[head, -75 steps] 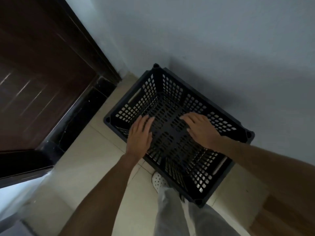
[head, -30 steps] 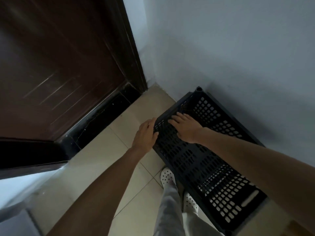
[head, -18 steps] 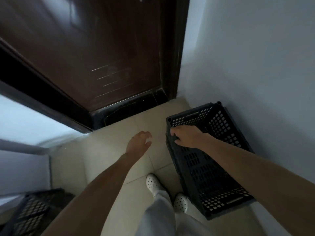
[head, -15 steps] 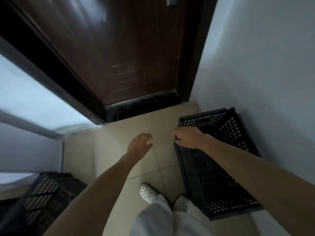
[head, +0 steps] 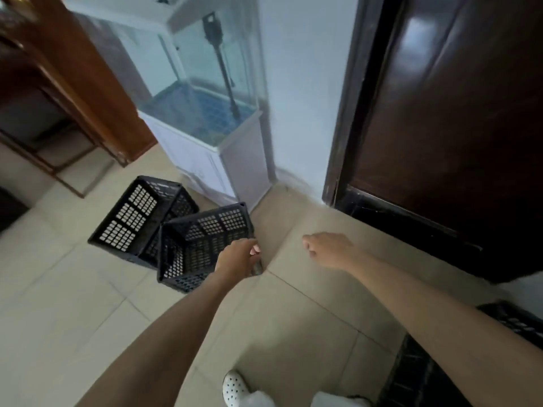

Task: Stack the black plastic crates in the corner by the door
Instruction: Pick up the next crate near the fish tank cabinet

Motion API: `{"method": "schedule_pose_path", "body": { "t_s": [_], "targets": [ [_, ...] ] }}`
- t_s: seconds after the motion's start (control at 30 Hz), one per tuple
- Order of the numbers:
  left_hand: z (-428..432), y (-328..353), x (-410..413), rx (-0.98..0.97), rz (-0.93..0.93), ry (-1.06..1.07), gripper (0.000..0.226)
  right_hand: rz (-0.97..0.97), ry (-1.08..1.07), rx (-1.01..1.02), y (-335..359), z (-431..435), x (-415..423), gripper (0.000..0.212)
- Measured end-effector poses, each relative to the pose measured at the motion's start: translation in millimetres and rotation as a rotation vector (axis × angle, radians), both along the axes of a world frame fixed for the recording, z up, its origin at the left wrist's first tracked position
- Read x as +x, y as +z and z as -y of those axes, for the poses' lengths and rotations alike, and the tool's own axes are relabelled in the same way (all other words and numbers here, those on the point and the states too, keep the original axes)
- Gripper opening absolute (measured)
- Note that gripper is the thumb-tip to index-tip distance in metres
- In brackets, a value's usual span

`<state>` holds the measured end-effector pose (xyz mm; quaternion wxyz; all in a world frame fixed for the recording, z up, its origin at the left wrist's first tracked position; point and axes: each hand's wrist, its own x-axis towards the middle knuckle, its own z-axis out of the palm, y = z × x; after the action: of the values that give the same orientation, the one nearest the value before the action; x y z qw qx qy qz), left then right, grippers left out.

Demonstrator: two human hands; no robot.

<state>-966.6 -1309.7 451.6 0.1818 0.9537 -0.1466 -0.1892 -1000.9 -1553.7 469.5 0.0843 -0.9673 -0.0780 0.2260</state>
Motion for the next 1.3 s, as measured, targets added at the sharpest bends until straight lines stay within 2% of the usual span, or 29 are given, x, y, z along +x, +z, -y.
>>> {"method": "schedule_pose_path", "body": {
  "t_s": [0.2, 0.33, 0.47, 0.7, 1.03, 1.3],
  "targets": [
    [-206, 3, 5, 0.01, -0.014, 0.237, 0.018, -0.002, 0.251, 0.003, 11, -199, 75, 0.022],
    [-322, 9, 7, 0.062, -0.004, 0.373, 0.017, 0.026, 0.353, 0.082, 23, -323, 108, 0.02],
    [-405, 10, 17, 0.057, 0.028, 0.482, 0.017, 0.002, 0.468, 0.098, 21, -419, 125, 0.021],
    [-482, -14, 61, 0.044, -0.036, 0.542, 0.016, -0.09, 0.587, -0.055, -10, -495, 191, 0.021],
    [-589, 6, 234, 0.012, 0.02, 0.521, 0.016, -0.135, 0.401, -0.082, -22, -591, 369, 0.018],
    [-706, -14, 305, 0.04, -0.087, 0.505, 0.014, -0.201, 0.372, -0.072, -41, -705, 427, 0.021]
  ]
}}
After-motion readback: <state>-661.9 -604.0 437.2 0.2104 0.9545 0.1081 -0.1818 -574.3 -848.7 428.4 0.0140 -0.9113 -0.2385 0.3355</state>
